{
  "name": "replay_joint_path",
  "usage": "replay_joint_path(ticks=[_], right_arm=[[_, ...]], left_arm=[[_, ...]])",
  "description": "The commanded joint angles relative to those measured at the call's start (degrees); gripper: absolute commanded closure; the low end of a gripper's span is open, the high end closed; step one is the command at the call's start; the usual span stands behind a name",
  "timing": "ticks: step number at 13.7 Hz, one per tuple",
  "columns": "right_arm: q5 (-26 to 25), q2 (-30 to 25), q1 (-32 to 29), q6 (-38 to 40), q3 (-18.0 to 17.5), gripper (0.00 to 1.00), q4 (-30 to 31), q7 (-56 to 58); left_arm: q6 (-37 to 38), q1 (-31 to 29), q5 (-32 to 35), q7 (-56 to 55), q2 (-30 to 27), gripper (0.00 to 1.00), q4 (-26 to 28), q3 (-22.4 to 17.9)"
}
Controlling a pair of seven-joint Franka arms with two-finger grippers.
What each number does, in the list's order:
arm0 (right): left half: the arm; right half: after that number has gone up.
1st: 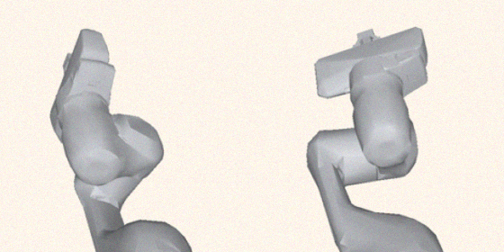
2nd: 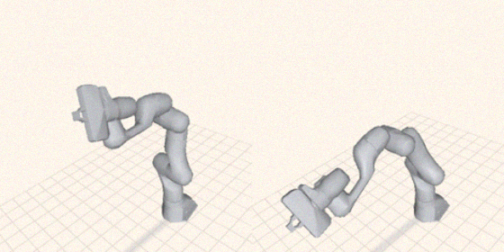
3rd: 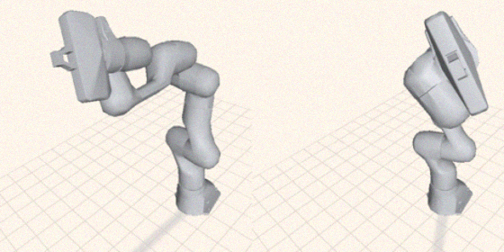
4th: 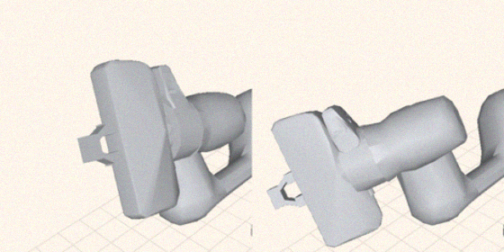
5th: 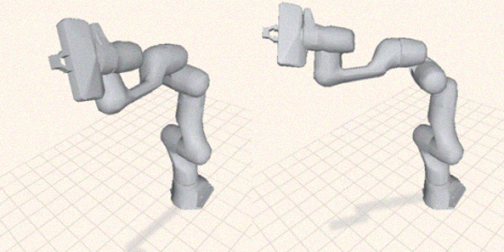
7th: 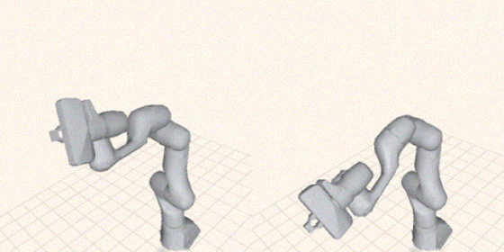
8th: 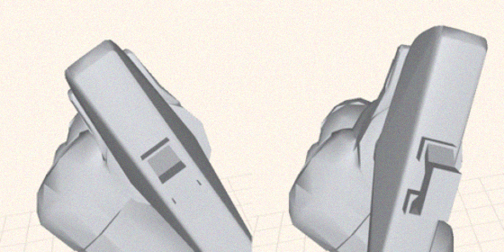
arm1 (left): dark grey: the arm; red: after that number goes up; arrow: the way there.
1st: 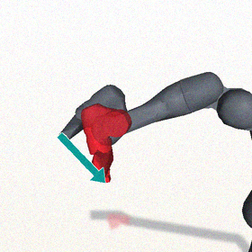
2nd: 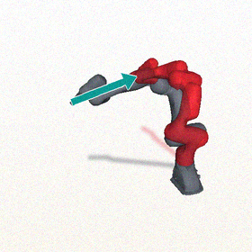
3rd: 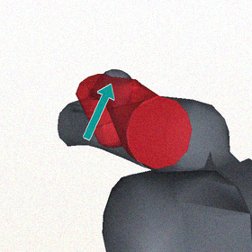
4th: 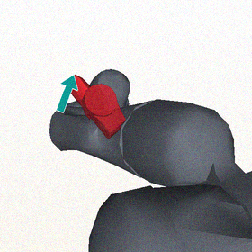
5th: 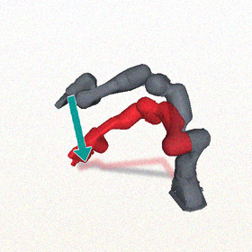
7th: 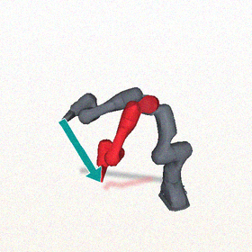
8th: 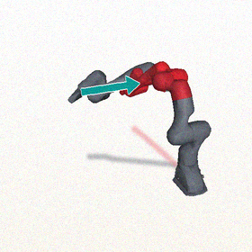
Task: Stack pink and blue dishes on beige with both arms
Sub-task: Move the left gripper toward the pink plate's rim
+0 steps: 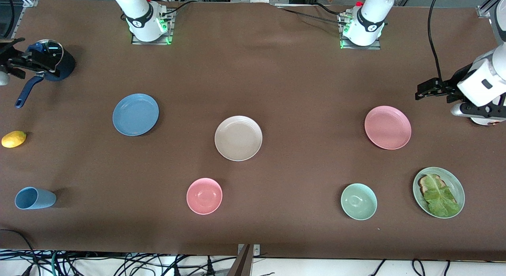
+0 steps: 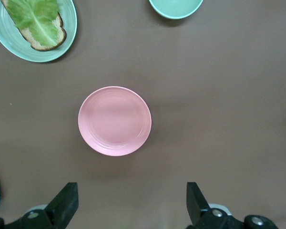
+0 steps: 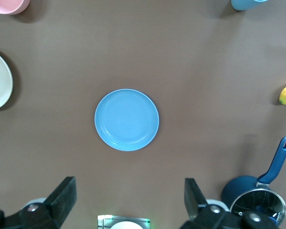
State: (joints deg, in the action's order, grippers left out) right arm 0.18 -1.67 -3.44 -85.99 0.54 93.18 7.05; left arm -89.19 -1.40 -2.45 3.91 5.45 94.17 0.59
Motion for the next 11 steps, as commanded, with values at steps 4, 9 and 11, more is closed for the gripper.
replay_joint_path(ticks=[4, 9, 11], right_arm=[[0.3, 0.3, -0.3, 0.1, -0.2, 0.00, -0.8, -0.4], [0.5, 0.2, -0.3, 0.7, -0.3, 0.00, -0.8, -0.3], [0.4, 0.2, -0.2, 0.7, -0.3, 0.00, -0.8, -0.3]], left_arm=[[1.1, -0.6, 0.4, -0.4, 4.7, 0.00, -0.9, -0.1], [-0.8, -5.7, -4.2, 0.5, 9.8, 0.00, -0.2, -0.1], [-4.5, -6.6, -4.5, 4.0, 9.6, 0.00, 3.4, 0.0]])
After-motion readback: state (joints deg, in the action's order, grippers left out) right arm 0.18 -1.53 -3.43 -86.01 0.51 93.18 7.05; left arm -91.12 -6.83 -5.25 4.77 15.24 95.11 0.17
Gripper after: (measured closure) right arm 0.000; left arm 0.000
